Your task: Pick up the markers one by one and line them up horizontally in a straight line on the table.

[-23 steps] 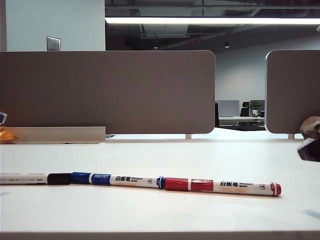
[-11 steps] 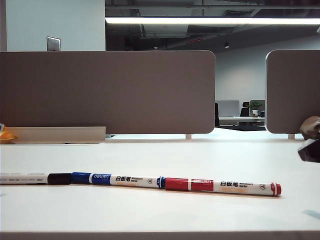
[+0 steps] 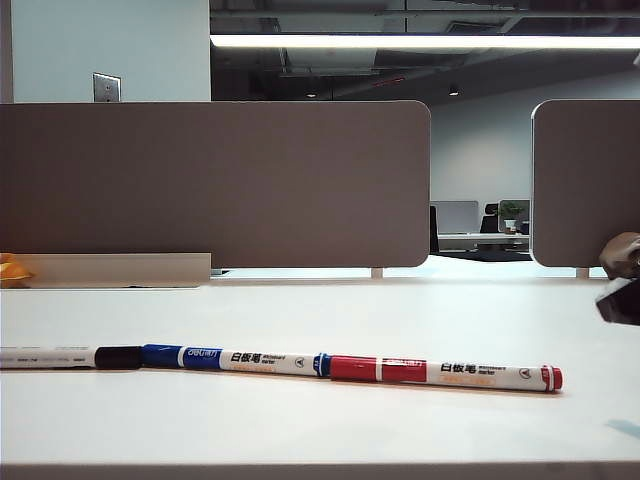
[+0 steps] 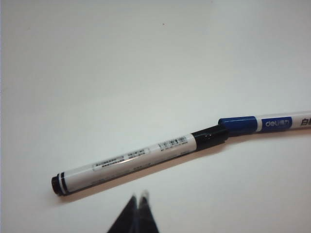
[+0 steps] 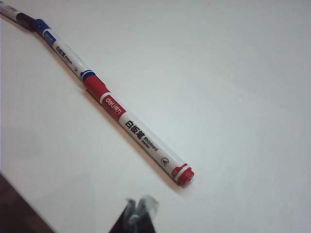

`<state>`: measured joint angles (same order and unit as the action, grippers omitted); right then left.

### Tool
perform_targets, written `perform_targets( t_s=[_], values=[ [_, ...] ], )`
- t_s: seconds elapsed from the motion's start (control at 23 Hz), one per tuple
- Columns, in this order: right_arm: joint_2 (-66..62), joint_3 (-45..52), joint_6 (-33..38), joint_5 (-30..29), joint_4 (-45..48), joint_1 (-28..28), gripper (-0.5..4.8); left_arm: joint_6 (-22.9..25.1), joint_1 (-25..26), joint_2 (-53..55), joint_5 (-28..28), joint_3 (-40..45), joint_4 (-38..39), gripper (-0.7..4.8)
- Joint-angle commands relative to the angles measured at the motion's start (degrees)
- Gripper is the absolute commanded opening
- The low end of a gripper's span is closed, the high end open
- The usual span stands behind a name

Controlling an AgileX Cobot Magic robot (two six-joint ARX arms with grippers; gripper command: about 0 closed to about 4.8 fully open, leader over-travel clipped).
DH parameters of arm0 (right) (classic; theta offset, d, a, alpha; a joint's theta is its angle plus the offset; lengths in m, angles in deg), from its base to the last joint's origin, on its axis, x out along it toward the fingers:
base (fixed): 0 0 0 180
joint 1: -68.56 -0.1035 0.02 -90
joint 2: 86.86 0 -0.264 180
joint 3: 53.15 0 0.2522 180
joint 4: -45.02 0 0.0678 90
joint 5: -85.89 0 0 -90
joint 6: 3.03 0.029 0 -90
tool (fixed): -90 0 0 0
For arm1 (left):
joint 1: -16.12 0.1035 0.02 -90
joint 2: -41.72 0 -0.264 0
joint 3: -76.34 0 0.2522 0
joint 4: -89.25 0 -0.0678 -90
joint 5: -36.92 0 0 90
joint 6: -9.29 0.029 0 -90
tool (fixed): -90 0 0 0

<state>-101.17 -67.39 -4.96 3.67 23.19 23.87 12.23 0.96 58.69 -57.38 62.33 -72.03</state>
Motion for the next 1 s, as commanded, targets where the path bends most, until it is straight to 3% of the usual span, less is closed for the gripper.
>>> perform_targets(
  t_s=[0.04, 0.44, 0.61, 0.87, 1.0],
  values=[
    [0.33, 0.35, 0.26, 0.07, 0.59, 0.00, -0.01, 0.02, 0.07, 0.04, 0.24, -0.17, -0.94, -0.06],
    [3.15, 0.35, 0.26, 0.04, 0.57, 0.13, -0.01, 0.02, 0.09, -3.43, 0.24, -0.17, -0.50, -0.05],
    [6.60, 0.35, 0.26, -0.37, 0.59, 2.78, -0.01, 0.02, 0.11, -8.44, 0.24, -0.17, -0.31, -0.06],
    [13.81, 0.33, 0.26, -0.35, 0.59, 18.88, -0.01, 0.02, 0.33, -13.97, 0.24, -0.17, -0.28, -0.06],
    [14.19, 0.33, 0.26, -0.33, 0.87, 29.03, -0.01, 0.02, 4.20, -14.43, 0.02, -0.17, -0.24, -0.06]
  ],
)
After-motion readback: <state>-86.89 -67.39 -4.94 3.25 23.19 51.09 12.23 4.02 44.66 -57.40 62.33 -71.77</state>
